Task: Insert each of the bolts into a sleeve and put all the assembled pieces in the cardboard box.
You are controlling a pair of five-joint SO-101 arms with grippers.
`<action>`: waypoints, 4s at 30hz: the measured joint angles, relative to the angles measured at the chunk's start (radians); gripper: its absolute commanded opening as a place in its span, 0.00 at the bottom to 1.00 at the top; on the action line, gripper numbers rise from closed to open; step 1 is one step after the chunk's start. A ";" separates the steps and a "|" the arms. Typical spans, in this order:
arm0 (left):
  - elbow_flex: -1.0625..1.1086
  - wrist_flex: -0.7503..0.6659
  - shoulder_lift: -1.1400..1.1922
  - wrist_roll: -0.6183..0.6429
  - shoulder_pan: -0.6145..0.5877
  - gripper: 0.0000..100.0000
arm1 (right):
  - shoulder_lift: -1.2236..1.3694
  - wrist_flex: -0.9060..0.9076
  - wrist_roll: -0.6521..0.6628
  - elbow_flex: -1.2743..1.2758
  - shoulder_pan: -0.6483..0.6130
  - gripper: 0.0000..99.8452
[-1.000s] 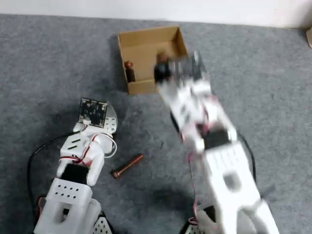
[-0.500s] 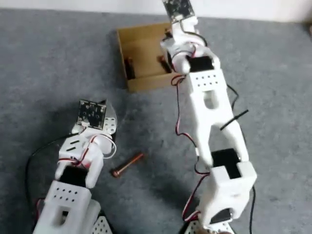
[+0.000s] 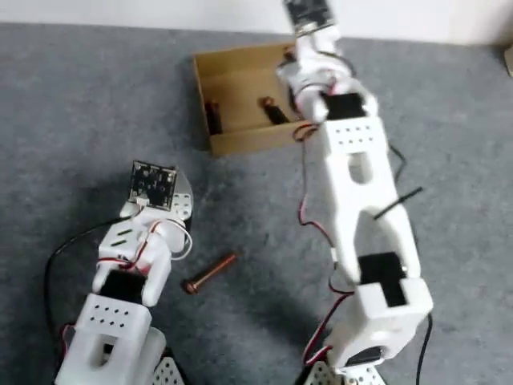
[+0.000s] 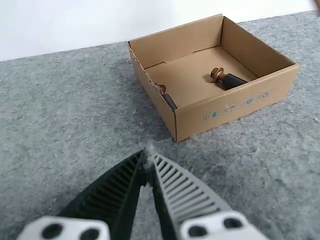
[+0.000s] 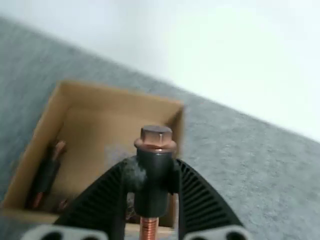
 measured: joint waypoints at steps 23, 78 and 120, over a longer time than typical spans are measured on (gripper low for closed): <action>0.009 -0.041 0.000 -0.002 0.005 0.02 | 0.318 -0.247 0.008 0.000 -0.025 0.00; 0.009 -0.048 0.000 -0.002 0.000 0.03 | -0.477 0.491 0.008 -0.060 -0.017 0.45; -0.497 0.540 0.198 0.095 -0.359 0.02 | -0.850 -0.011 0.321 1.416 -0.732 0.45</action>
